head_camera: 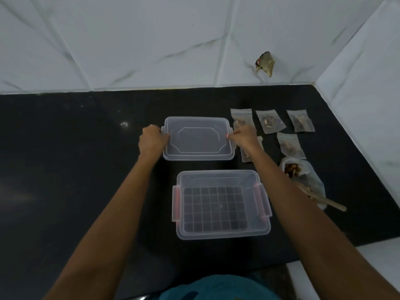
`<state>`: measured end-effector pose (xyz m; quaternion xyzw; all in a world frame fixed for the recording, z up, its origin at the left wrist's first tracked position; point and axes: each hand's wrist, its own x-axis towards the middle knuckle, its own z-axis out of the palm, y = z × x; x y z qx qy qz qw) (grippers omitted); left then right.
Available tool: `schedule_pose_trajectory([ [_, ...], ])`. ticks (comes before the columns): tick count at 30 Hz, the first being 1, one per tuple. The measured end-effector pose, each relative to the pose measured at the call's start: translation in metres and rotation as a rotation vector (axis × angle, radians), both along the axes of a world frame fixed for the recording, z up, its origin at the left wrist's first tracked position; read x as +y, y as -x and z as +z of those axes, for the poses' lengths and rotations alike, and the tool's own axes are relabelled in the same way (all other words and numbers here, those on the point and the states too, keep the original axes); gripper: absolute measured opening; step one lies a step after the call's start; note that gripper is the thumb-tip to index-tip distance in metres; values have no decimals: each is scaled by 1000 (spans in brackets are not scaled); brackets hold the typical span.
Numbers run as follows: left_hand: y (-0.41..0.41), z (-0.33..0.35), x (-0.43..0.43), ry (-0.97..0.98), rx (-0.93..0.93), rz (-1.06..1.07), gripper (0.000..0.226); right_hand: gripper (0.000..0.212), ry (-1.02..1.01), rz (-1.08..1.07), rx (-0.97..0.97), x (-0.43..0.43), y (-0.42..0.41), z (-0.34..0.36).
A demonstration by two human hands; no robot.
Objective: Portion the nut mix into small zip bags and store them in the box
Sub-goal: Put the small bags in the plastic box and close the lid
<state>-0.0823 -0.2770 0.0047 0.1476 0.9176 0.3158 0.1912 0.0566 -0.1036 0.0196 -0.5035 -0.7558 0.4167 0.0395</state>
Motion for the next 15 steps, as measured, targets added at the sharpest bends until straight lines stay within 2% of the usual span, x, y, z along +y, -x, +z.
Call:
schedule_pose_trajectory([
  [2,3,-11,4,28,-45,8,15,26,26,3,-49,4,8,-14],
  [4,4,-22,7,41,-81,12,15,29,31,17,-111,7,13,-26],
  [12,2,-30,16,125,-41,15,38,10,6,42,-151,15,21,-39],
  [15,-1,-26,23,174,35,-16,44,35,14,33,-118,17,18,-43],
])
